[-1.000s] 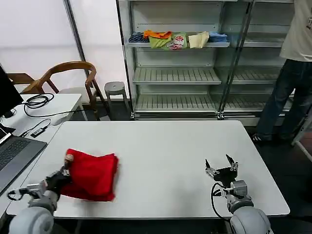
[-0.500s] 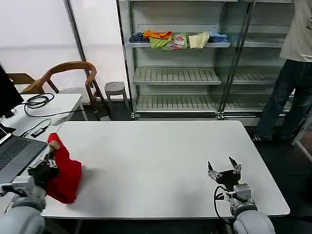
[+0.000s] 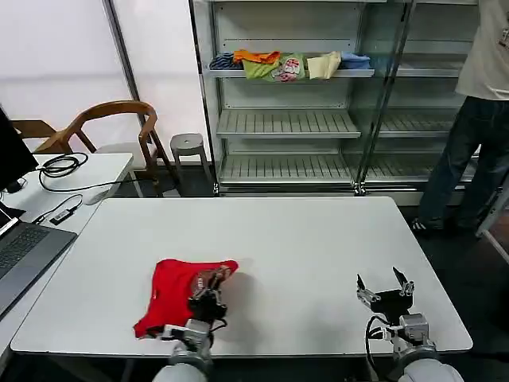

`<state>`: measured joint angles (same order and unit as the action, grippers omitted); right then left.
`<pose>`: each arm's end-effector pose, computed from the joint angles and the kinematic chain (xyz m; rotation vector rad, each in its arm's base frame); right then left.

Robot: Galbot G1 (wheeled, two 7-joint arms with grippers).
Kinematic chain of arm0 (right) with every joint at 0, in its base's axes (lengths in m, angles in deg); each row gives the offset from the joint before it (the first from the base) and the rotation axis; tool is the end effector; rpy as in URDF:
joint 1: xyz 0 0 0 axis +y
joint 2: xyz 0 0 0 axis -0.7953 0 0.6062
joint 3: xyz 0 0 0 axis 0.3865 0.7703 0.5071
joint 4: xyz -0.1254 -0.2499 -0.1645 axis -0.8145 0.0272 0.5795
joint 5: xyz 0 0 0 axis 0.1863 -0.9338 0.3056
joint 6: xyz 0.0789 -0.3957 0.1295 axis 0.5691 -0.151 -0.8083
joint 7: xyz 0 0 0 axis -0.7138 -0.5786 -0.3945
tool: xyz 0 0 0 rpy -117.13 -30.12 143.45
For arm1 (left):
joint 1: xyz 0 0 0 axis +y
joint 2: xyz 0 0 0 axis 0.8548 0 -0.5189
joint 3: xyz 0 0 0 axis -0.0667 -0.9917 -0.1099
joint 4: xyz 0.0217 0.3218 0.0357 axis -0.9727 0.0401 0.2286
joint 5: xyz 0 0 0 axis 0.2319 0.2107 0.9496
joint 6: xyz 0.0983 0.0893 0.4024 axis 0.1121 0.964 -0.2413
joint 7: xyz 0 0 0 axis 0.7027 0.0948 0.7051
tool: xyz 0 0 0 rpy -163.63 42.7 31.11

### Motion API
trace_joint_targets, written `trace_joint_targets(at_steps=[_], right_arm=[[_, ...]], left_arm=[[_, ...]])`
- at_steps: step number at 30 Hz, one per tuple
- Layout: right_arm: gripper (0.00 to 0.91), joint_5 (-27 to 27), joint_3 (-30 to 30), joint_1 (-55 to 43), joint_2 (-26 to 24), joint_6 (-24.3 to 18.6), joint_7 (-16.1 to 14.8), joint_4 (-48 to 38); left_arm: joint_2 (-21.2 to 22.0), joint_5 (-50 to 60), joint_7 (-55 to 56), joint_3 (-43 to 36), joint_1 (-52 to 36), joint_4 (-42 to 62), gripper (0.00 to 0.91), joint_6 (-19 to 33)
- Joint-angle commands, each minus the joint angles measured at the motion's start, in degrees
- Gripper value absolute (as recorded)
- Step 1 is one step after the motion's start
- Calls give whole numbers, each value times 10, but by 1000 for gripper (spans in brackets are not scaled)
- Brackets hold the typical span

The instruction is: Fold and organize the clothes.

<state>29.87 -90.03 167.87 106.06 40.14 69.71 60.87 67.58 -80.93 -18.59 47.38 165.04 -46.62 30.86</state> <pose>0.2893 -0.0558 -0.2343 -0.0343 -2.8291 0.3901 0.2823 -0.1169 -0.2547 -0.1913 -2.8217 -0.3942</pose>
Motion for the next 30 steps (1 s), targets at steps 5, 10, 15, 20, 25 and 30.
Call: trace_joint_targets(at_steps=[5,10,15,20,25,30], right_arm=[[907,-1,-15,0,4,5,-2,5],[907,0,-12,-16,2,7,-4,3],[907,0,-7,-31,8,8,-5,-3],[907,-1,-5,-38,13,6,-7,-9],[907,-1,-4,-44,15,6,-9,-13],[907,-1,3,-57,19,5,-11,-19]], left_arm=[[44,29,18,-110,-101,78,242,26],[31,-34,2,-117,-101,60,907,76],[26,-99,-3,-107,-114,43,907,82],[14,-123,-18,-98,-115,2,907,86],[-13,-177,-22,-54,-117,-36,907,77],[-48,-194,-21,22,-118,-40,907,80]])
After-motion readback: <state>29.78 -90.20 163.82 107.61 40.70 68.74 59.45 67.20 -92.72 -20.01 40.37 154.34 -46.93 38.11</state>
